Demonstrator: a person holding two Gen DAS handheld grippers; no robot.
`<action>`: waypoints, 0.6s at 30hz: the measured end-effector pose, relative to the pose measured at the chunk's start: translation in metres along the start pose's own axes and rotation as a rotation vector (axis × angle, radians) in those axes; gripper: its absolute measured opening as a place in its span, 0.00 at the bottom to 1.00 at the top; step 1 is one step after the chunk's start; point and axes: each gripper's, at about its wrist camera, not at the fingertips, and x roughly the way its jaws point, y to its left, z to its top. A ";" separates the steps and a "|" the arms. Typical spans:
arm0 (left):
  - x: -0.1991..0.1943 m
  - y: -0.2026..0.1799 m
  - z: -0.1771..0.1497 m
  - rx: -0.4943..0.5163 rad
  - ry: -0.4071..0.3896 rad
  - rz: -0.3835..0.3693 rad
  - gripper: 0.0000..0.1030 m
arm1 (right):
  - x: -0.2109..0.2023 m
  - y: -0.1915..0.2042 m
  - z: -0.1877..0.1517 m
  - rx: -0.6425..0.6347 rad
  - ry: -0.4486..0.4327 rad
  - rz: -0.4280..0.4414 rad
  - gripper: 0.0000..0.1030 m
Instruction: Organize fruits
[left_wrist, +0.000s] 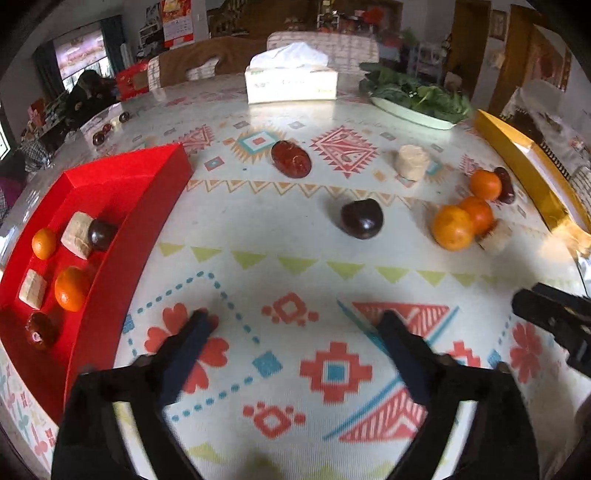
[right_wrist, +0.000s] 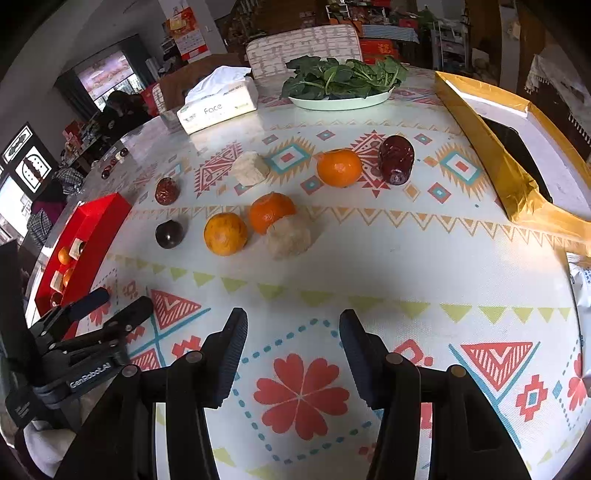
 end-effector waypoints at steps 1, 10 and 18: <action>0.002 0.002 0.001 -0.012 0.000 -0.002 1.00 | 0.000 0.001 0.000 0.001 -0.002 -0.001 0.55; 0.003 0.002 0.002 0.018 -0.016 -0.018 1.00 | 0.005 0.000 0.001 0.035 -0.007 -0.030 0.63; 0.001 0.003 -0.001 0.038 -0.040 -0.036 1.00 | 0.004 -0.010 0.005 0.119 0.008 0.028 0.77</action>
